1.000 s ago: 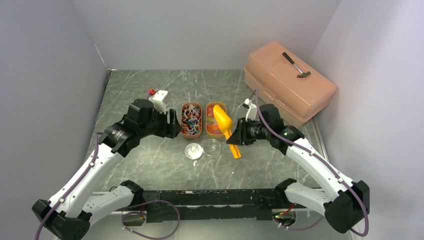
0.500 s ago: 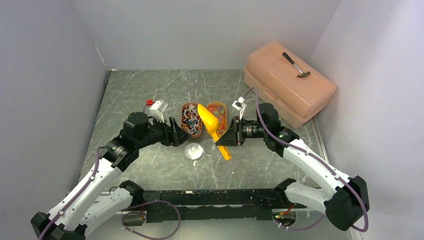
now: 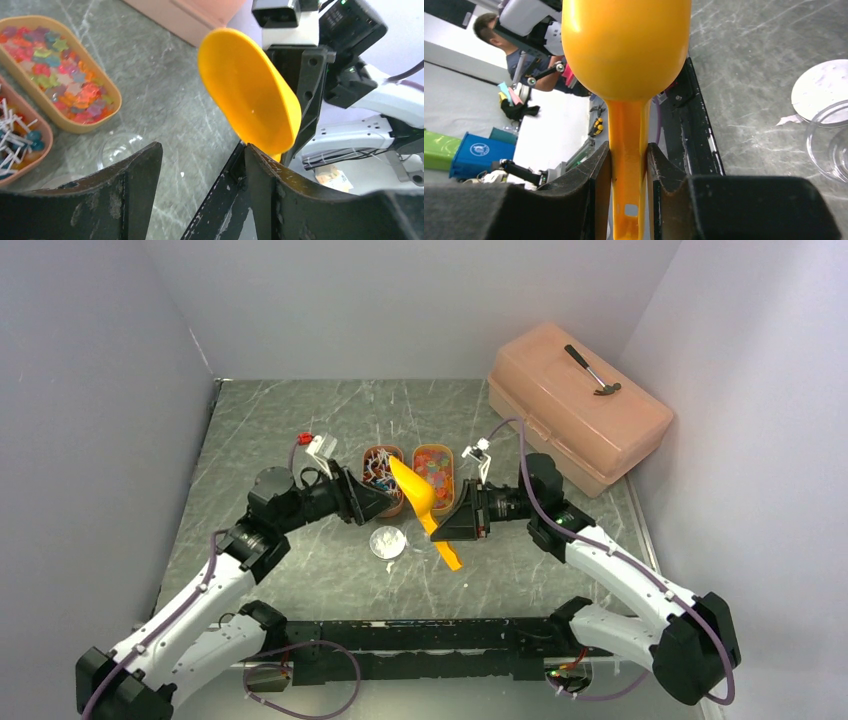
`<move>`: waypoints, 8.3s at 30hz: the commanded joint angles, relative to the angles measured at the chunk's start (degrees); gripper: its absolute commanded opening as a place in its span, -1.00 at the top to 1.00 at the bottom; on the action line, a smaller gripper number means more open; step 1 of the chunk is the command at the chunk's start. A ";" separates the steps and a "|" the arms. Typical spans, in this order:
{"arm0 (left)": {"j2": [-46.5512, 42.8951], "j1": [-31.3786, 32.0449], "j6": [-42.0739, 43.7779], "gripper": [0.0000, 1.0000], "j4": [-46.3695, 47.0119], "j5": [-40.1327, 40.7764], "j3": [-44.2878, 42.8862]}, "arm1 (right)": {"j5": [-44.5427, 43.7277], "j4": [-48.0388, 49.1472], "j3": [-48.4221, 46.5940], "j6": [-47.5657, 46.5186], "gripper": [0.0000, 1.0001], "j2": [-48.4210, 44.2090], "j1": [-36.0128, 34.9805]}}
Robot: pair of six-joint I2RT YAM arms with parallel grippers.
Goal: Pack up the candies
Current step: Adjust the spatula, then scoop the fake candies from the storage box.
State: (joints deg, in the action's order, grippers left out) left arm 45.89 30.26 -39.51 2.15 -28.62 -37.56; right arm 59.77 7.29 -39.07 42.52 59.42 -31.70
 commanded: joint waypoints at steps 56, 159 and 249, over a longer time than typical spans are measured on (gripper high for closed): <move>2.31 -0.38 -12.09 0.95 7.26 2.87 1.67 | -24.38 -26.81 -9.94 -18.60 -0.57 -8.69 -5.08; 10.03 -0.40 -40.36 0.95 -48.08 11.52 -13.33 | -88.46 2.71 -4.58 -42.96 1.00 7.90 -46.45; -10.02 -0.38 22.57 -0.87 -41.37 22.95 -18.36 | -55.82 -74.87 -53.84 -21.96 1.00 41.28 -6.06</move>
State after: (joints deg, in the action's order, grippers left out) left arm 36.67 29.71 -17.23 -40.18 -6.09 -56.29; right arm 3.53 -65.58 -89.43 18.68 99.53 -38.26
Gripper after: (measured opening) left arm 0.932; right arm 0.322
